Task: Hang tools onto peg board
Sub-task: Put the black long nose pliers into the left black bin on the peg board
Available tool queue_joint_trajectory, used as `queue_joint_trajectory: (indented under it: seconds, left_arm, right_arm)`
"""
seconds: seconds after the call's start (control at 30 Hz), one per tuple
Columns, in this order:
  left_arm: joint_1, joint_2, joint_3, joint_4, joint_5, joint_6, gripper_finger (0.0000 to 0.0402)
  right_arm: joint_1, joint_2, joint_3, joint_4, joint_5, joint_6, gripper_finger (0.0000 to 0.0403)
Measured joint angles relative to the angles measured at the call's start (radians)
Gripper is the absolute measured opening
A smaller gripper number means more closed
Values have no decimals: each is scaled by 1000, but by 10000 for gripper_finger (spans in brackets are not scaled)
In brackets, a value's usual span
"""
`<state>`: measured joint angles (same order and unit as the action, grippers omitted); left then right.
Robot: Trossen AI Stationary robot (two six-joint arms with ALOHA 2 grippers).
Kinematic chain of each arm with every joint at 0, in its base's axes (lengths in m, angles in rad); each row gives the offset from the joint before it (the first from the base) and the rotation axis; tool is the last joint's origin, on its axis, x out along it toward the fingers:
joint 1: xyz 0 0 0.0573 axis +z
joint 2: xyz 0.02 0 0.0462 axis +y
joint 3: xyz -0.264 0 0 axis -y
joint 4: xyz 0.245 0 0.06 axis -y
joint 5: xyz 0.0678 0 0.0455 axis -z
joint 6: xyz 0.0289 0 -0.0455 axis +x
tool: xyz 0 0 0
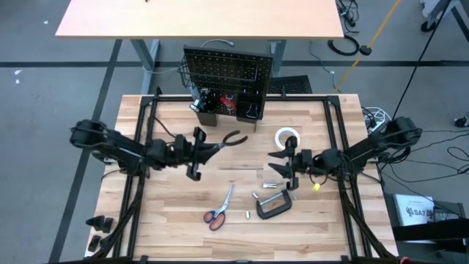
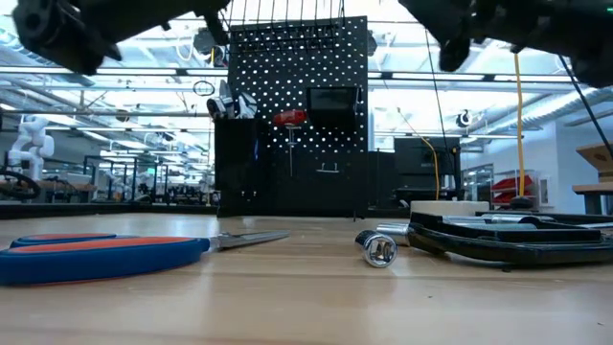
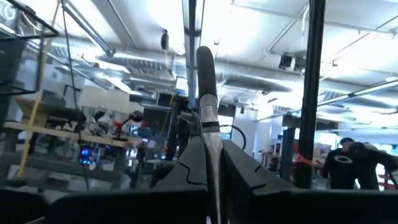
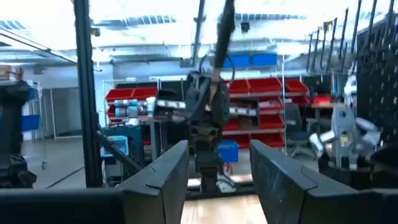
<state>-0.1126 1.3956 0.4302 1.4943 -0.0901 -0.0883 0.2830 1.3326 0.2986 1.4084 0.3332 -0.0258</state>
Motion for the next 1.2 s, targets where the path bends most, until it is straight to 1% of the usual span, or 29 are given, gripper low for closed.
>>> queue_joint_trajectory:
  seconds: [0.1,0.23,0.37,0.53,0.77,0.83,0.97,1.07,1.2]
  left_arm:
    - [-8,97,64,26,3,2,13]
    - [-26,214,153,20,5,40,13]
    - [-44,275,212,22,28,44,13]
    - [-67,288,243,6,30,76,13]
    - [-80,288,243,-14,29,103,13]
    - [-80,288,243,-25,7,103,13]
    - [-80,290,243,-39,6,102,13]
    - [-80,301,251,-48,5,101,13]
    - [-80,349,293,-61,4,96,13]
  right_arm:
    - [-12,63,64,-12,-43,15,158]
    - [-13,140,169,-14,-102,-41,157]
    - [-13,199,238,-38,-104,-45,157]
    - [-13,241,273,-67,-105,-42,157]
    - [-13,244,281,-34,-101,-52,157]
    - [-13,244,281,-19,-101,-63,157]
    - [-13,245,281,-6,-100,-69,157]
    - [-13,245,281,6,-100,-75,157]
    - [-13,245,281,26,-97,-77,157]
